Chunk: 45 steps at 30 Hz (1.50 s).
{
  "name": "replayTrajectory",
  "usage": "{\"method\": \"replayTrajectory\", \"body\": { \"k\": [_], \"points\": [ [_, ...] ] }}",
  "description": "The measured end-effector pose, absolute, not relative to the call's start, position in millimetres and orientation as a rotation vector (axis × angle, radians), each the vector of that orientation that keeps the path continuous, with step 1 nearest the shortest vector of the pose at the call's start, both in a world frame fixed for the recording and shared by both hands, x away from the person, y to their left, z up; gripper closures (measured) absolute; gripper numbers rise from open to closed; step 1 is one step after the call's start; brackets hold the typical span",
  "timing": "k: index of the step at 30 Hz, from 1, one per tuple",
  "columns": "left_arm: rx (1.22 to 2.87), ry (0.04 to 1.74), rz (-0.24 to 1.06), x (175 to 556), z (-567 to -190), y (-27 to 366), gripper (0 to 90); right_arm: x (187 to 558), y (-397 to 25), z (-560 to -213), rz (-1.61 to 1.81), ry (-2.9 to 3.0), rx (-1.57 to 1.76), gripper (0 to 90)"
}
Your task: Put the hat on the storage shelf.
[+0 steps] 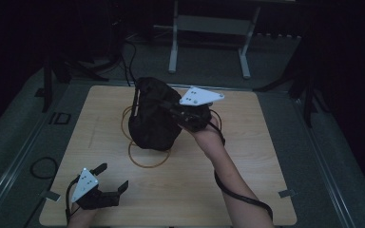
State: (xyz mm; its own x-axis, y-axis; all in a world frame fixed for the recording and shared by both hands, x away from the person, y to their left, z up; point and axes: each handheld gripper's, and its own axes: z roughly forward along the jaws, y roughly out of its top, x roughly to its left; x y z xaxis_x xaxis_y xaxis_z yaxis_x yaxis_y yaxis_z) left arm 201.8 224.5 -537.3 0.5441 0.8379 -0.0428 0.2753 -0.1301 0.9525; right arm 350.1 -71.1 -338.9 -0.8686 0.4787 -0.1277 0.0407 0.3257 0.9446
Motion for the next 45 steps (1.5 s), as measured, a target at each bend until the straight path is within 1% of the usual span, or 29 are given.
{"method": "replayTrajectory", "body": {
  "k": [6,12,16,17,18,20,21,23,26,28,36,37,40,45],
  "points": [
    [1.685,0.938,0.628,201.2,-538.0,223.3,1.7,357.0,-51.8,-343.0,1.537,2.241,0.47,87.5],
    [1.684,0.931,0.624,200.5,-538.1,222.5,1.7,362.6,-41.0,-346.2,1.499,2.268,0.487,87.3],
    [1.683,0.931,0.62,200.6,-538.9,222.3,1.7,365.5,-35.4,-351.0,1.464,2.281,0.487,84.2],
    [1.687,0.931,0.619,200.7,-539.2,222.2,1.7,365.4,-35.1,-352.3,1.477,2.276,0.488,81.8],
    [1.687,0.93,0.619,200.5,-539.5,222.1,1.7,365.0,-34.9,-354.0,1.505,2.27,0.486,71.8],
    [1.688,0.931,0.616,200.5,-539.6,221.9,1.7,365.0,-34.9,-354.0,1.505,2.27,0.486,71.8],
    [1.693,0.928,0.613,200.7,-540.2,221.3,1.7,364.1,-34.0,-356.0,1.515,2.258,0.489,60.3],
    [1.692,0.928,0.612,200.8,-540.3,220.9,1.7,364.1,-33.2,-357.3,1.504,2.258,0.494,57.4],
    [1.691,0.929,0.609,201.2,-540.7,220.7,1.7,364.4,-35.5,-356.3,1.511,2.259,0.501,56.2],
    [1.691,0.928,0.609,201.4,-540.9,220.4,1.7,363.8,-37.6,-354.9,1.526,2.261,0.505,53.9],
    [1.695,0.926,0.598,201.2,-541.3,218.6,1.7,360.3,-46.6,-353.4,1.537,2.277,0.512,39.0],
    [1.695,0.926,0.598,201.2,-541.3,218.6,1.7,360.3,-46.6,-353.4,1.537,2.277,0.512,39.0],
    [1.693,0.926,0.594,201.2,-541.3,218.1,1.7,360.9,-53.2,-355.0,1.536,2.303,0.528,34.7],
    [1.7,0.925,0.591,201.2,-541.6,216.5,1.7,363.2,-65.1,-358.9,1.559,2.329,0.556,22.2]
  ]
}}
